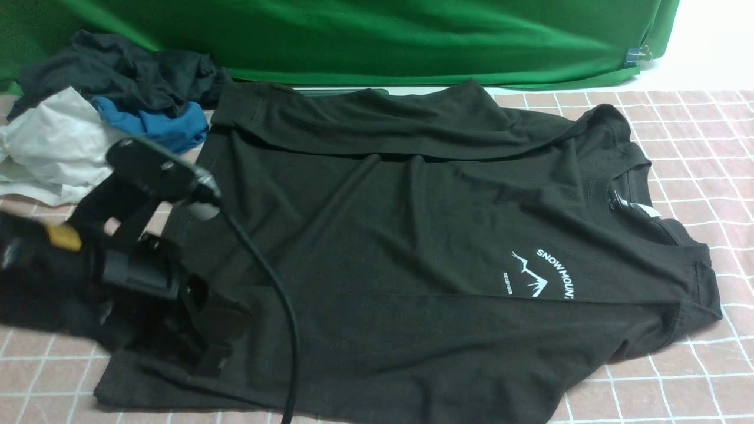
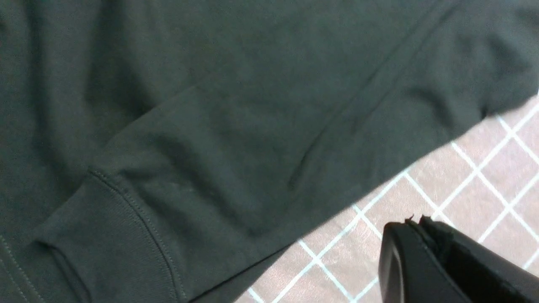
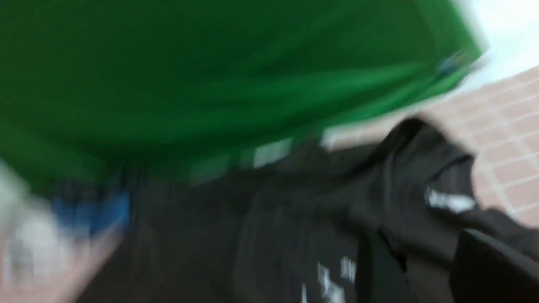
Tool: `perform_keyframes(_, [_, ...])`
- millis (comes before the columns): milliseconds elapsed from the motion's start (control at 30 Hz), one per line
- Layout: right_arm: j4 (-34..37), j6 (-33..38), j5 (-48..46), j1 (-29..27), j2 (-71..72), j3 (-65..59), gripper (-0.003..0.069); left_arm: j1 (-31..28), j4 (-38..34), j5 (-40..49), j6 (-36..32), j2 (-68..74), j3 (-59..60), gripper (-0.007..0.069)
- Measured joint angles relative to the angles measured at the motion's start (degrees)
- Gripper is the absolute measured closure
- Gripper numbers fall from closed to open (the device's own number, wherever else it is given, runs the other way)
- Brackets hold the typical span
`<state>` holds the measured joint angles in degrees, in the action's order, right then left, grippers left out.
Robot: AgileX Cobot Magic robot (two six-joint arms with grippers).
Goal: Fold a long-sleeved shirt over a pink coffee tablecloth.
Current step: 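Grasp the left edge of the dark T-shirt lying flat on the table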
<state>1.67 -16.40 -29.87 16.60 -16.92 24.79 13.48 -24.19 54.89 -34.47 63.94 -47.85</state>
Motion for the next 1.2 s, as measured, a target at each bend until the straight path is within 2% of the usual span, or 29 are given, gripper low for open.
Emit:
perform_keyframes(133, [-0.1,11.1,-22.0,12.5,-12.0,13.1,0.0418,-4.6,0.0,2.7,-2.6,5.2,-3.4,0.0605])
perform_keyframes(200, [-0.3,12.6,-26.7,16.3,-15.1,15.4,0.042,-6.5,0.0,2.9,-3.4,6.8,-4.0,0.0605])
perform_keyframes(267, [-0.9,13.8,-28.4,21.4,-17.5,17.0,0.0445,-8.4,0.2,3.0,-4.3,8.2,-4.0,0.0605])
perform_keyframes(400, [-2.2,14.2,-27.1,29.2,-19.3,17.6,0.0606,-9.7,3.1,3.4,-6.1,9.7,-4.1,0.0605])
perform_keyframes(633, [-2.0,15.3,-27.2,33.7,-19.8,18.1,0.0639,-9.7,5.1,6.5,-11.7,15.0,-6.0,0.0605])
perform_keyframes(700, [-1.7,15.7,-29.8,34.2,-19.8,19.1,0.0614,-9.7,7.6,7.0,-12.2,20.6,-8.0,0.0605])
perform_keyframes(767, [-1.3,15.9,-32.3,34.3,-19.8,19.7,0.055,-10.0,9.1,8.0,-12.4,24.6,-10.2,0.0605])
perform_keyframes(800, [-1.3,15.8,-32.5,34.3,-19.8,19.8,0.055,-10.1,9.1,8.2,-12.4,25.0,-10.7,0.0605])
perform_keyframes(833, [-1.0,16.4,-33.9,34.3,-19.8,19.9,0.0492,-10.7,9.1,8.5,-13.3,27.9,-12.8,0.0605])
perform_keyframes(867, [-1.0,16.4,-34.2,34.3,-19.8,19.9,0.0474,-10.8,9.1,8.5,-13.5,28.3,-12.8,0.0605])
perform_keyframes(900, [-0.7,16.4,-35.0,34.3,-19.8,19.9,0.0414,-11.1,9.1,8.7,-14.7,30.4,-14.7,0.0605])
perform_keyframes(967, [-0.5,16.9,-35.6,34.3,-19.8,19.9,0.0365,-11.3,8.6,8.9,-17.7,32.1,-16.7,0.0601])
perform_keyframes(1033, [-0.4,16.9,-35.7,34.3,-19.8,19.9,0.0321,-11.4,6.2,9.5,-26.8,34.1,-19.1,0.0572])
perform_keyframes(1067, [-0.4,16.9,-35.7,34.3,-19.8,19.9,0.0321,-11.4,5.9,9.5,-27.6,34.2,-19.2,0.0568])
perform_keyframes(1100, [-0.4,16.9,-35.7,34.3,-19.8,19.9,0.0312,-11.4,4.9,9.0,-32.5,34.7,-19.5,0.0536])
perform_keyframes(1200, [-0.3,16.9,-35.4,34.3,-19.8,19.9,0.0309,-11.4,4.4,6.8,-38.9,35.5,-19.2,0.0438])
